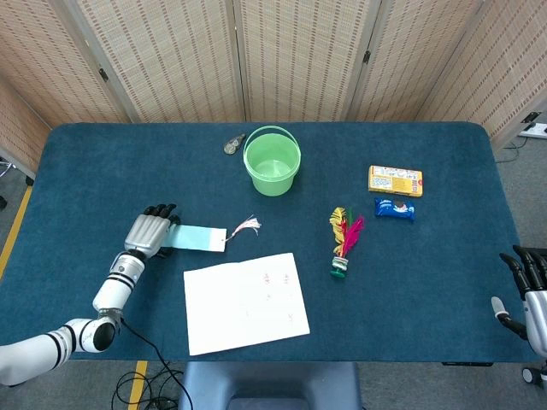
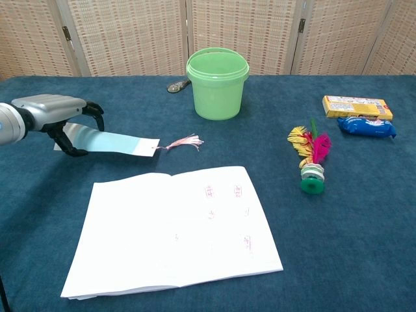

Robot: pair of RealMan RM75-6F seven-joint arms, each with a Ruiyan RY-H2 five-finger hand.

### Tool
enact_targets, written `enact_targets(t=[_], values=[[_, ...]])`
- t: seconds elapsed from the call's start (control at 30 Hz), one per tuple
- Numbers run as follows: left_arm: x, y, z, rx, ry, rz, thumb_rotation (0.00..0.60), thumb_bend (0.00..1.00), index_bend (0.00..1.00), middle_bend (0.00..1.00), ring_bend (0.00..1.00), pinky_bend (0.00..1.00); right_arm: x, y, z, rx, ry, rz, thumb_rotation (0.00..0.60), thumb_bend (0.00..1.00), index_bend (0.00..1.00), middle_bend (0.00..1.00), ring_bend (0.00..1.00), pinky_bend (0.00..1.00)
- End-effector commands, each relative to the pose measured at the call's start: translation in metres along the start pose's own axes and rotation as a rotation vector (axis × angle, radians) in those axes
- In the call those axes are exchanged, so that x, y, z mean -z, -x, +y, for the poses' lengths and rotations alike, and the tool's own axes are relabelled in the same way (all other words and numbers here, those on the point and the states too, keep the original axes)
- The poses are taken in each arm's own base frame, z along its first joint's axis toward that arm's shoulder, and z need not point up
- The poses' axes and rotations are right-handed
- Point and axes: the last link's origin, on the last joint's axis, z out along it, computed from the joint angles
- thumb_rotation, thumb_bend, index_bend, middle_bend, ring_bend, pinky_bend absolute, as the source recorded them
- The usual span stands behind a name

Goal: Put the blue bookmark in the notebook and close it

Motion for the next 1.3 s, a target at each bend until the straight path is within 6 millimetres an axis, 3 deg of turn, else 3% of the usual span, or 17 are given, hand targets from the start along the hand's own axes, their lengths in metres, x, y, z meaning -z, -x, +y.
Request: enact_targets(t=[0.03, 0.47, 0.77, 1.07, 1.3], values=[[0.004, -0.009, 0.004, 0.041, 0.034, 0.019, 0.6, 0.32, 0.37, 0.1, 0.1, 0.17, 0.0, 0.0, 0.0, -0.001, 0.0, 0.0, 0.6, 0.26, 0.16, 0.09, 0.09, 0.14], [0.032, -0.048, 0.047, 0.094, 0.32, 0.102, 0.6, 0.32, 0.38, 0.1, 0.1, 0.17, 0.0, -0.004, -0.001, 0.014, -0.007, 0.008, 0.6, 0.26, 0.16, 0.09, 0.09, 0.14], [0.077, -0.063, 0.089, 0.092, 0.583, 0.143, 0.6, 0.32, 0.38, 0.1, 0.1, 0.17, 0.001, -0.006, 0.0, 0.016, -0.003, 0.011, 0.6, 0.26, 0.16, 0.09, 0.09, 0.14], [0.126, -0.057, 0.126, 0.076, 0.829, 0.147, 0.6, 0.32, 0.4, 0.11, 0.1, 0.17, 0.003, -0.005, 0.001, 0.016, -0.002, 0.01, 0.6, 0.26, 0.16, 0.09, 0.09, 0.14], [0.123, -0.035, 0.149, -0.049, 0.906, 0.132, 0.6, 0.32, 0.4, 0.11, 0.1, 0.16, 0.004, -0.006, 0.003, 0.014, 0.002, 0.01, 0.6, 0.26, 0.16, 0.09, 0.09, 0.14]])
